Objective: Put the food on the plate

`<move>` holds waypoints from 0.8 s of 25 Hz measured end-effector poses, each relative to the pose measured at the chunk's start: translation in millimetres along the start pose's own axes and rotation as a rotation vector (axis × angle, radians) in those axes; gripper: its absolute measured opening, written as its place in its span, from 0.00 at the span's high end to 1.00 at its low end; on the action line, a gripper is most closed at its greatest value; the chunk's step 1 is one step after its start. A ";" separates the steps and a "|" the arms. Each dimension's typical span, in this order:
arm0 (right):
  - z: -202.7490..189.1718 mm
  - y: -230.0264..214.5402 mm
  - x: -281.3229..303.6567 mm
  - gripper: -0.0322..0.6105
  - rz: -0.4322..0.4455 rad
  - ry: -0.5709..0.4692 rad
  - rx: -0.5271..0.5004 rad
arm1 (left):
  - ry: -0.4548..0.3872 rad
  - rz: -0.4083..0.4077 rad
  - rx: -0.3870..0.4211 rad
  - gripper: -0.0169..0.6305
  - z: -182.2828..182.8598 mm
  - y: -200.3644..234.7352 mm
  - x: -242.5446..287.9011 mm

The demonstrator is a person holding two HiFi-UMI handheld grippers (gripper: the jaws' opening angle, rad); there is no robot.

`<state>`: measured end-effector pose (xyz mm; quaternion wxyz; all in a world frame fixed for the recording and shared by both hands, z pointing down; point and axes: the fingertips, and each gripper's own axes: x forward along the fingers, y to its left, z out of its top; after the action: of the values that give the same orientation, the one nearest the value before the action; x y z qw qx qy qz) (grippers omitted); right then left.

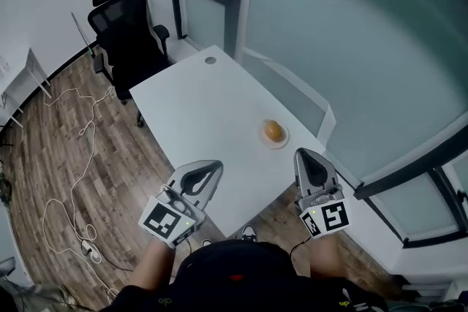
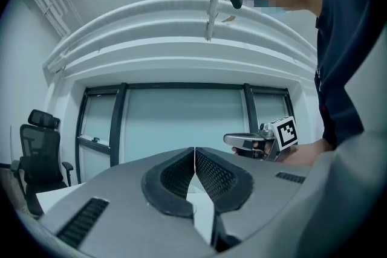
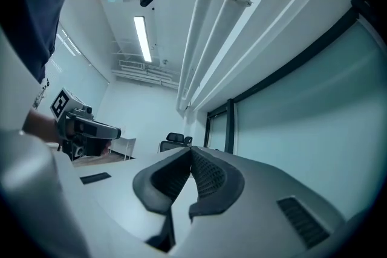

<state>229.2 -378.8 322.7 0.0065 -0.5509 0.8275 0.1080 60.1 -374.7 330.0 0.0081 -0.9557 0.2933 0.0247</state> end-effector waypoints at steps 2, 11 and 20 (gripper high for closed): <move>1.4 -0.6 -2.1 0.91 -0.008 0.007 -0.001 | -0.004 0.001 -0.002 0.94 2.0 0.7 -3.1; 8.7 -4.8 -0.5 0.91 -0.029 0.029 -0.023 | -0.011 0.004 -0.024 0.94 5.3 3.0 -10.3; 4.0 -1.4 0.9 0.91 -0.026 0.043 -0.028 | -0.016 0.013 -0.028 0.94 3.6 7.4 -14.0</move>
<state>229.7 -379.4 318.5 -0.0176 -0.5640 0.8185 0.1077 44.2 -372.9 327.1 -0.0030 -0.9536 0.2989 0.0363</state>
